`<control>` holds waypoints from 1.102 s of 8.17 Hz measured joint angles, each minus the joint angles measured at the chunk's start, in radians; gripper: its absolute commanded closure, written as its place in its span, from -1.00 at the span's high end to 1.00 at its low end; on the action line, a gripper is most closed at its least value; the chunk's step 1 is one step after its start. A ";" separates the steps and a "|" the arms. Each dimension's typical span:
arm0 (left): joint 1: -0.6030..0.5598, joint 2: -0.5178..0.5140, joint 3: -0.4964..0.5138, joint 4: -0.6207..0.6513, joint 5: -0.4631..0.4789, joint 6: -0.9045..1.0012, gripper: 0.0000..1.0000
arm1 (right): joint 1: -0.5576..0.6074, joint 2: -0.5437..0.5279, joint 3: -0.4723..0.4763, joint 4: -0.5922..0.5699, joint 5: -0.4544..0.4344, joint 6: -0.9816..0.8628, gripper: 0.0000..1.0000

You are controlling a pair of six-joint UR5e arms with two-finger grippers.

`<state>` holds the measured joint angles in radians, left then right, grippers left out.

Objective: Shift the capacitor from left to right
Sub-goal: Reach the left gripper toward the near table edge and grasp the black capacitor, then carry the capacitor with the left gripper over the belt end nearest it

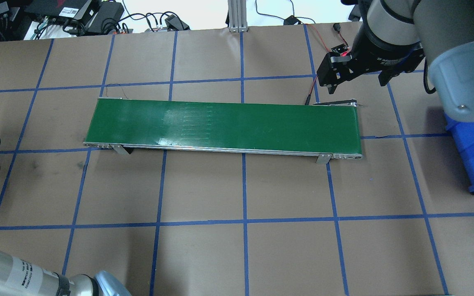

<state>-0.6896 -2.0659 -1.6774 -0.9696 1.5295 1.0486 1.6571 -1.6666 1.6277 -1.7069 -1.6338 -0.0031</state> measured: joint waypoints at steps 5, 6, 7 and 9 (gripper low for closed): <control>0.001 -0.054 -0.001 0.001 0.014 -0.067 -0.28 | 0.000 0.001 0.000 0.000 0.000 0.001 1.00; 0.003 -0.055 -0.001 0.001 0.017 -0.066 -0.99 | 0.000 0.001 0.000 0.000 0.000 0.001 1.00; 0.007 -0.055 0.000 0.001 0.036 -0.064 -1.00 | 0.000 0.001 0.000 0.000 0.000 0.001 1.00; 0.013 -0.050 0.000 -0.001 0.091 -0.060 -1.00 | 0.000 0.001 0.000 0.000 0.001 0.002 1.00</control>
<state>-0.6764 -2.1160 -1.6778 -0.9707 1.6205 0.9885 1.6571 -1.6653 1.6280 -1.7073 -1.6330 -0.0015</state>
